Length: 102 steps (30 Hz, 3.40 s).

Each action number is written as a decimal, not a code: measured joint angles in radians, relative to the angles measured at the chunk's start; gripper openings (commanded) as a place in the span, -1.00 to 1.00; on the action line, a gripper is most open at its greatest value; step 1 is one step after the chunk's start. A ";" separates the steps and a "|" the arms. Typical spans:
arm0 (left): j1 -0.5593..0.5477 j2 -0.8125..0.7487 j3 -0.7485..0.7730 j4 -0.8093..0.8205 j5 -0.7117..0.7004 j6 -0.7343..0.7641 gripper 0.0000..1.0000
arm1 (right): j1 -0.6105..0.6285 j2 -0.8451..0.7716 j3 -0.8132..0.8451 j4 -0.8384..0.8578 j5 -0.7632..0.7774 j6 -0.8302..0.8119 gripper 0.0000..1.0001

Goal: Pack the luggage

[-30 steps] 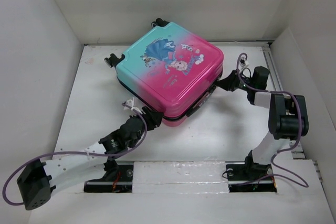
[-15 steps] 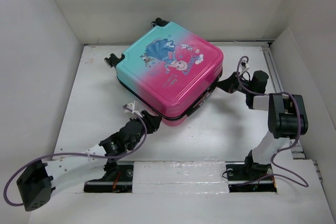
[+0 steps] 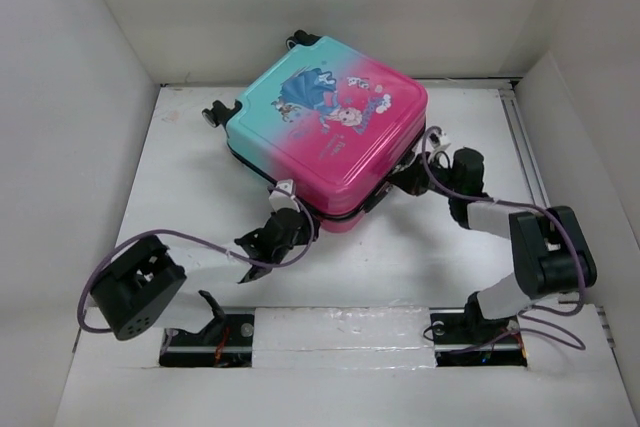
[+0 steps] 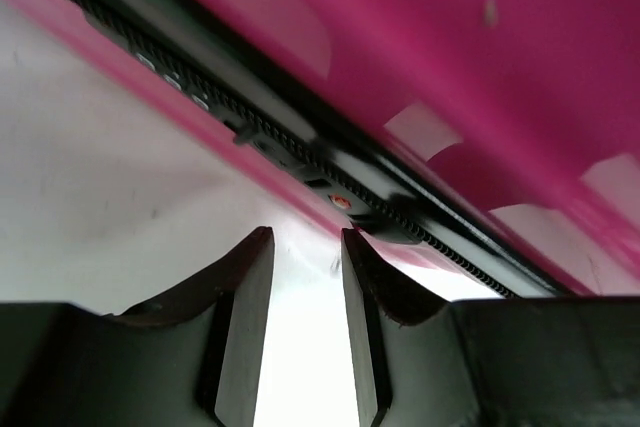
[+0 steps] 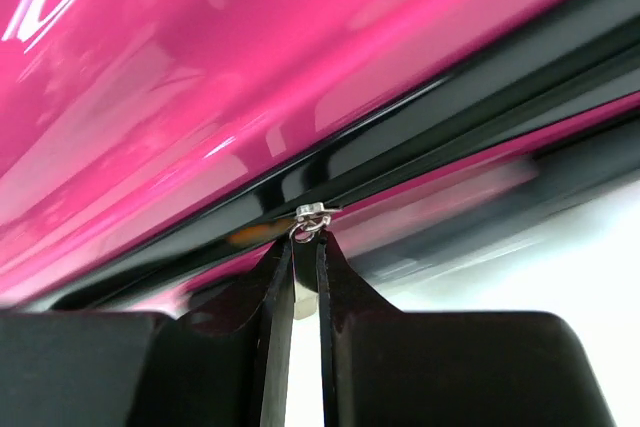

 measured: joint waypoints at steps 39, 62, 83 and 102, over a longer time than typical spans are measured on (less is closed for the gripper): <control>0.107 -0.449 0.231 0.068 -0.090 -0.021 0.92 | 0.775 -0.556 -0.264 -0.259 0.670 0.210 -1.00; 1.014 0.268 0.498 0.084 0.612 -0.443 0.99 | 0.768 -0.571 -0.285 -0.253 0.636 0.205 -1.00; 0.996 0.388 0.489 0.264 0.695 -0.516 -0.56 | 0.769 -0.525 -0.286 -0.193 0.607 0.224 -1.00; 0.895 -0.124 0.068 0.440 0.359 -0.519 -1.00 | 0.390 -0.452 -0.132 -0.418 0.266 0.174 -1.00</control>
